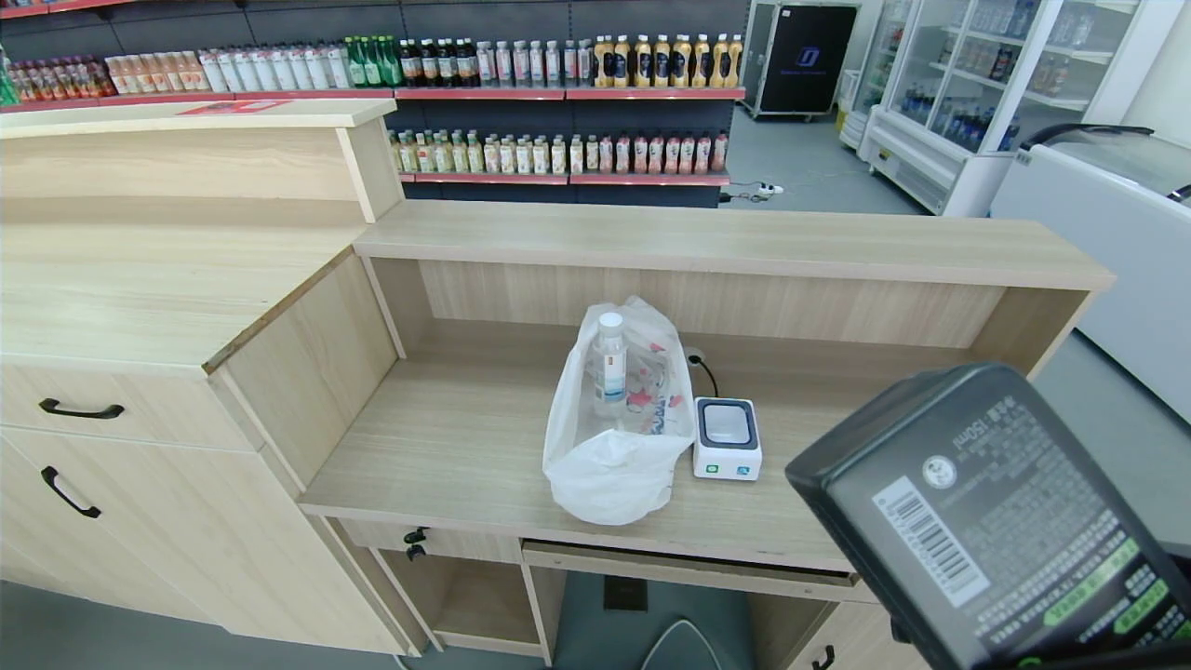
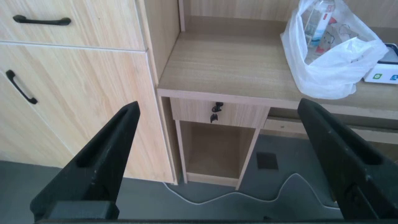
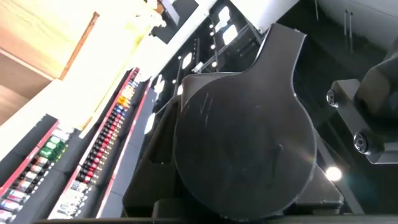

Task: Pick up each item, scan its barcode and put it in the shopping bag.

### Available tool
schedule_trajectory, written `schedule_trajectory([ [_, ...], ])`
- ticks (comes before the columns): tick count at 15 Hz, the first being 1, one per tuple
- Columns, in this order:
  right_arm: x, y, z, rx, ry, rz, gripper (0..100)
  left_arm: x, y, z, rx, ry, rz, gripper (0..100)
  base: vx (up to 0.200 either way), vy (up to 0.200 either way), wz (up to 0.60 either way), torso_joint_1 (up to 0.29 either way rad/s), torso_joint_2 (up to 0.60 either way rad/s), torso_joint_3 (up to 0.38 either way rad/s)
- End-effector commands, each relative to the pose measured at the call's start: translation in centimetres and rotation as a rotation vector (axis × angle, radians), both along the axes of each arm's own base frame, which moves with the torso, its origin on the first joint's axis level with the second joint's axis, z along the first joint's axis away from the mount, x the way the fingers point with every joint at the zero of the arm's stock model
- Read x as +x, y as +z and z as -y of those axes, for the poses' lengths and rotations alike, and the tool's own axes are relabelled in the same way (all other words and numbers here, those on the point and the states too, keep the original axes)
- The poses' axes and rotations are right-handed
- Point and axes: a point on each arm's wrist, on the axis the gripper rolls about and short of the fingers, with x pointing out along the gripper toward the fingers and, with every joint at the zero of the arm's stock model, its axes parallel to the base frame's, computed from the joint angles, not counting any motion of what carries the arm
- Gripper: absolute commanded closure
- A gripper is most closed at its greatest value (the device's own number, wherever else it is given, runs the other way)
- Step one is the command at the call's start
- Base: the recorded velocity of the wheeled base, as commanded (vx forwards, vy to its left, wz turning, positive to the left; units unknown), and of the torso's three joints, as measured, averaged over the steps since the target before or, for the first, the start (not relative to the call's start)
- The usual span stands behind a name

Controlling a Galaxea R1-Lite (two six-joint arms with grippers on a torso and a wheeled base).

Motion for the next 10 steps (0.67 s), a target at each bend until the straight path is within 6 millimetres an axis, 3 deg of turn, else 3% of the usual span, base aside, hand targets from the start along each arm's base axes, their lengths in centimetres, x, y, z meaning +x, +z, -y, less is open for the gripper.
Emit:
schedule_trajectory([
  [1,0.1,0.0,-0.1,-0.002,0.000,-0.001,100,0.0,0.0,0.0,0.000,0.001,0.001,0,0.000,0.000,0.00,0.000,0.00,0.000],
  [8,0.1,0.1,-0.1,0.002,-0.001,-0.001,100,0.0,0.0,0.0,0.000,0.001,0.001,0,0.000,0.000,0.00,0.000,0.00,0.000],
  [10,1.3,-0.4,0.4,-0.032,-0.144,-0.098,100,0.0,0.0,0.0,0.000,0.001,-0.001,0,0.000,0.000,0.00,0.000,0.00,0.000],
])
